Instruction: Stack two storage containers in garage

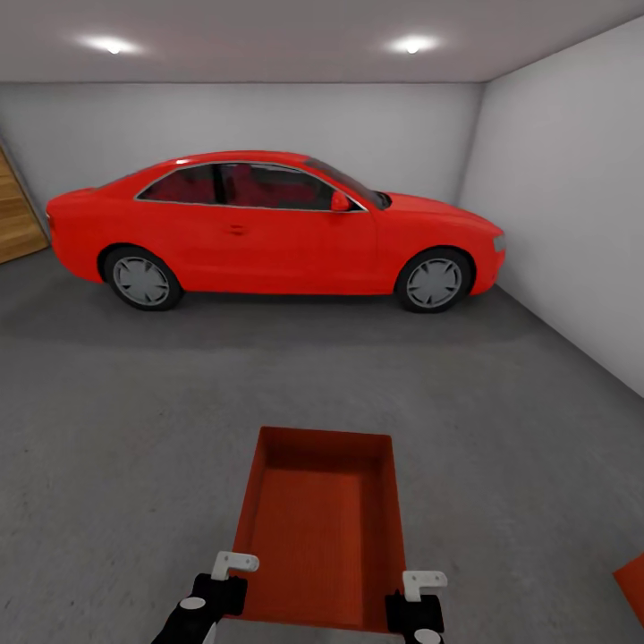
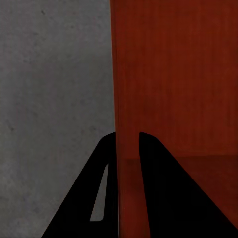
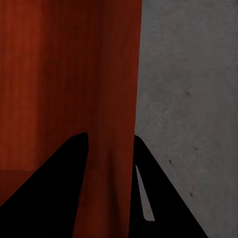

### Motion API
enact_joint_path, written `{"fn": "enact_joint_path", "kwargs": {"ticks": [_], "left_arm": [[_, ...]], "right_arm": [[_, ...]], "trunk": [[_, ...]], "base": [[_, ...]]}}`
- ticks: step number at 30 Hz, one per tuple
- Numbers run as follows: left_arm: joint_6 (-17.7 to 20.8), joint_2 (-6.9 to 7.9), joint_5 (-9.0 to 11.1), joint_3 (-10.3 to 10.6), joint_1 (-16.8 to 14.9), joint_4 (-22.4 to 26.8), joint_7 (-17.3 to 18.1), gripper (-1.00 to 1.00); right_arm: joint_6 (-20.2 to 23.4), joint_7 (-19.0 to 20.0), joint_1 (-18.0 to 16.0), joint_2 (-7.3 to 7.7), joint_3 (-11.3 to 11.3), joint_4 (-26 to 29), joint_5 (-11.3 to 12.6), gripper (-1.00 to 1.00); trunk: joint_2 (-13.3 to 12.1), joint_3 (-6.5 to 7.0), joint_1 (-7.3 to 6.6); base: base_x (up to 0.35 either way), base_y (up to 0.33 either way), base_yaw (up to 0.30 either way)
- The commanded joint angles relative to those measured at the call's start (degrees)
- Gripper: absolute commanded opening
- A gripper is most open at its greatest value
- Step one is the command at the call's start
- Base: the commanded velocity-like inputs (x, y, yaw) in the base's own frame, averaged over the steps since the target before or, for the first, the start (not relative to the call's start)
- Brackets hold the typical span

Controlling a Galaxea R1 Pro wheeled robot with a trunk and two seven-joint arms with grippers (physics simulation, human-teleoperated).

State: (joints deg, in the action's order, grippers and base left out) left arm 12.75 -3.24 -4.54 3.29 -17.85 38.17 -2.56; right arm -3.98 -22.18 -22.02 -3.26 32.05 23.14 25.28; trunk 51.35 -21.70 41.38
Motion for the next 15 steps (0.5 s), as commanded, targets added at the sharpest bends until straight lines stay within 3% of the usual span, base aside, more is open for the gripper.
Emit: {"fn": "enact_joint_path", "kwargs": {"ticks": [1,15], "left_arm": [[0.3,0.25,0.0,0.9,0.0,-3.4,1.2,-1.0],[0.3,0.27,0.0,0.9,0.0,-3.4,1.2,-1.0]], "right_arm": [[-0.2,-0.2,-0.2,1.5,-0.1,0.1,-0.2,-1.0],[-0.2,-0.2,-0.2,1.5,-0.1,0.1,-0.2,-1.0]], "trunk": [[0.1,-0.06,0.01],[0.1,-0.06,0.01]], "base": [[0.005,0.0,0.0],[0.0,0.0,0.0]]}}
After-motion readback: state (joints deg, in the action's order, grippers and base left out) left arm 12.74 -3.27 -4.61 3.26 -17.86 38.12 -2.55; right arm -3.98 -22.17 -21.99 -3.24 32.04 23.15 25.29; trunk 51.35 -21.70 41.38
